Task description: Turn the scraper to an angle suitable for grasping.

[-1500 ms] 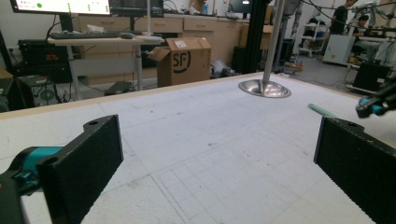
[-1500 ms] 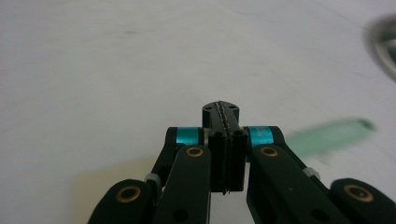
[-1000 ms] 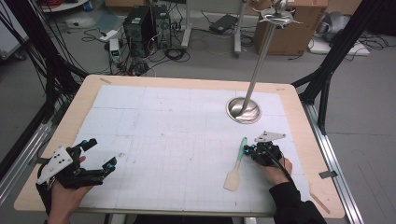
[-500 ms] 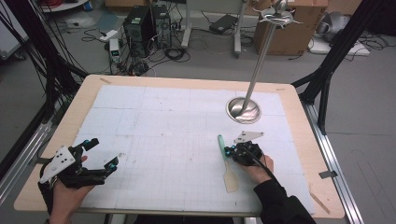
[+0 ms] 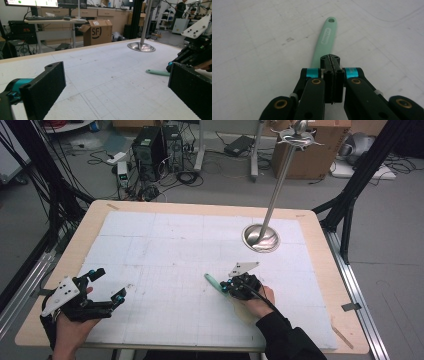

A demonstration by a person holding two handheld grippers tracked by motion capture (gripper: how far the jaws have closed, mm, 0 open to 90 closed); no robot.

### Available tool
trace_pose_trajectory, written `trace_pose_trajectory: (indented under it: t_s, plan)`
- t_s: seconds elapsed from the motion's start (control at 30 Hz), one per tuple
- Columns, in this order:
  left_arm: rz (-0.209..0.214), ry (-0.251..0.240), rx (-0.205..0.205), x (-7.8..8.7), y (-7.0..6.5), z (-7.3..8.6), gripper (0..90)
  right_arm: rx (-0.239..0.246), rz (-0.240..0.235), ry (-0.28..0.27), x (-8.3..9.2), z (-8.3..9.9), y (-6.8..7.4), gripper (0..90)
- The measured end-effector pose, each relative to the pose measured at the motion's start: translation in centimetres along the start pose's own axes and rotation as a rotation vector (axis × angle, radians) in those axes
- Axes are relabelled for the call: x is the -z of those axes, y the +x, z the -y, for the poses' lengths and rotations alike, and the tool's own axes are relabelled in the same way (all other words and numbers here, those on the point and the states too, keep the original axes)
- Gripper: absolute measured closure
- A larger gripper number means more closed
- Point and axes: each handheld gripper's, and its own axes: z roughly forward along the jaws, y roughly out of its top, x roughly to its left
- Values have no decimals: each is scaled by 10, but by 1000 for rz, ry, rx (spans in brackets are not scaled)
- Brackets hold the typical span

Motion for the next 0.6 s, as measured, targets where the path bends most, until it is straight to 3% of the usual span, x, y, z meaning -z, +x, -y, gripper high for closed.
trace_pose_trajectory:
  t_s: [0.37, 0.6]
  plan:
    - [-3, -3, -1, 1, 0, 0, 17, 78, -101, 20, -10, -11, 26, 900]
    - [3, -4, -3, 0, -1, -1, 17, 104, -96, 6, -7, -13, 30, 900]
